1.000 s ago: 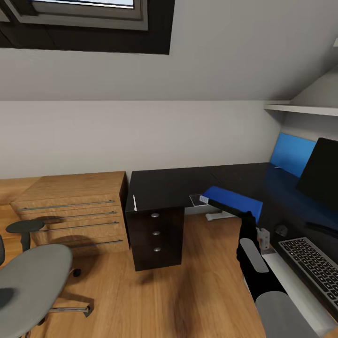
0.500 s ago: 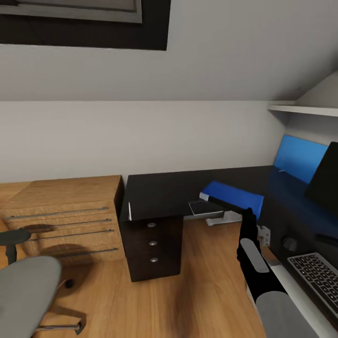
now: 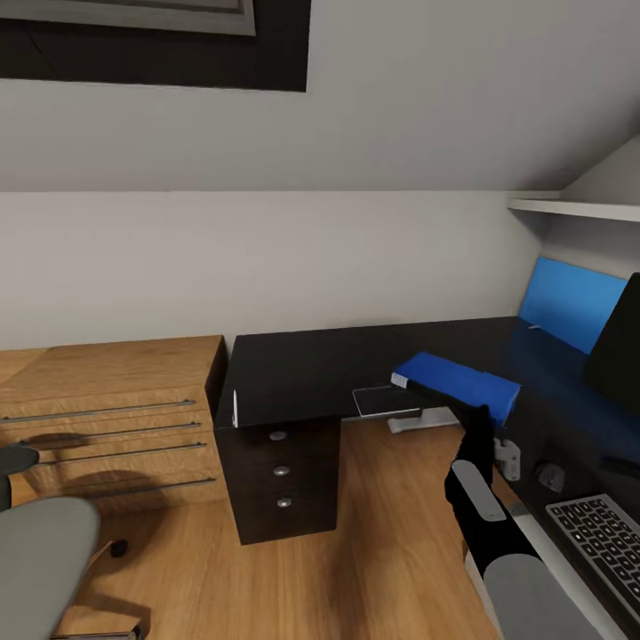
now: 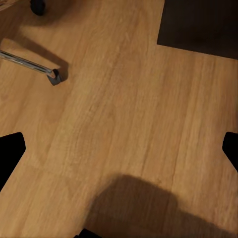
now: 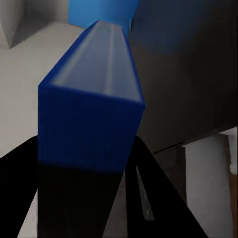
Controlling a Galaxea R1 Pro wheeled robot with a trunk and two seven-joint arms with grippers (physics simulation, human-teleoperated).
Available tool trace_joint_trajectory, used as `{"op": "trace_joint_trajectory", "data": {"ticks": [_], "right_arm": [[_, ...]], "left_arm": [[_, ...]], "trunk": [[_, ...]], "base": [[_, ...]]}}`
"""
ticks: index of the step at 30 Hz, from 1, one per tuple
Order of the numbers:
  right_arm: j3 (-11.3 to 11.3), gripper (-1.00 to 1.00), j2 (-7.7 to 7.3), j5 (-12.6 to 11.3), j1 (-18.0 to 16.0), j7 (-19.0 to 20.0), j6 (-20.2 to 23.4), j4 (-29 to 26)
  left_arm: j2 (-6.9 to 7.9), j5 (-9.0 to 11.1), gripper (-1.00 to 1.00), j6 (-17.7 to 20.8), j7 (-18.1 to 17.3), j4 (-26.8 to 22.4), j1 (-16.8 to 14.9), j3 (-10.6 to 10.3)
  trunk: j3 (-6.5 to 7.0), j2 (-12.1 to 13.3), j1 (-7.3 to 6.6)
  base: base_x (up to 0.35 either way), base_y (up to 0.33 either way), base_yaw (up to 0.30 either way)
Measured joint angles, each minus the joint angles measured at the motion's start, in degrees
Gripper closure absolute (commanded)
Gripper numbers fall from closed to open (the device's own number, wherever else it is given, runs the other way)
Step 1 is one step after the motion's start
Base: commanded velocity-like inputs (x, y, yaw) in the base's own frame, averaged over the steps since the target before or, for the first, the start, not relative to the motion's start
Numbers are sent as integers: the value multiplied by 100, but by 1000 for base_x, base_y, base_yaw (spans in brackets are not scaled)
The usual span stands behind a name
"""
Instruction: In the bedroom, organize the workspace by keeping the computer under the desk, ensuring the monitor is on the desk, placing the keyboard on the desk next to the monitor, placing the mouse on the desk next to the keyboard, moving the folder from the swivel chair onto the desk next to the mouse, stacking the notebook on top of the folder with the pen on top of the notebook, and positioning the swivel chair next to the desk.
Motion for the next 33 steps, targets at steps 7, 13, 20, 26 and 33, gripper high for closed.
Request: {"op": "trace_joint_trajectory", "data": {"ticks": [7, 13, 20, 26, 33], "right_arm": [[200, 100, 81, 72, -5, -11, -1108, 156], [205, 100, 87, 63, -3, -55, -1156, 163], [231, 100, 100, 45, -3, -39, -1131, 148], [233, 100, 110, 32, 0, -31, -1128, 135], [239, 100, 117, 42, -1, -24, -1122, 101]], "left_arm": [[0, 0, -100, 0, -2, 0, 0, 0], [0, 0, -100, 0, -3, 3, 0, -1], [0, 1, -100, -3, -2, 8, -1, -1], [0, 1, -100, -8, -1, 10, -1, -1], [0, -3, -100, -8, -2, 7, 0, 0]], "trunk": [[0, 0, 0], [0, 0, 0], [0, 0, 0], [0, 0, 0], [0, 0, -1]], "base": [[0, 0, 0], [0, 0, 0], [0, 0, -50], [0, 0, -250], [37, 30, -145]]}}
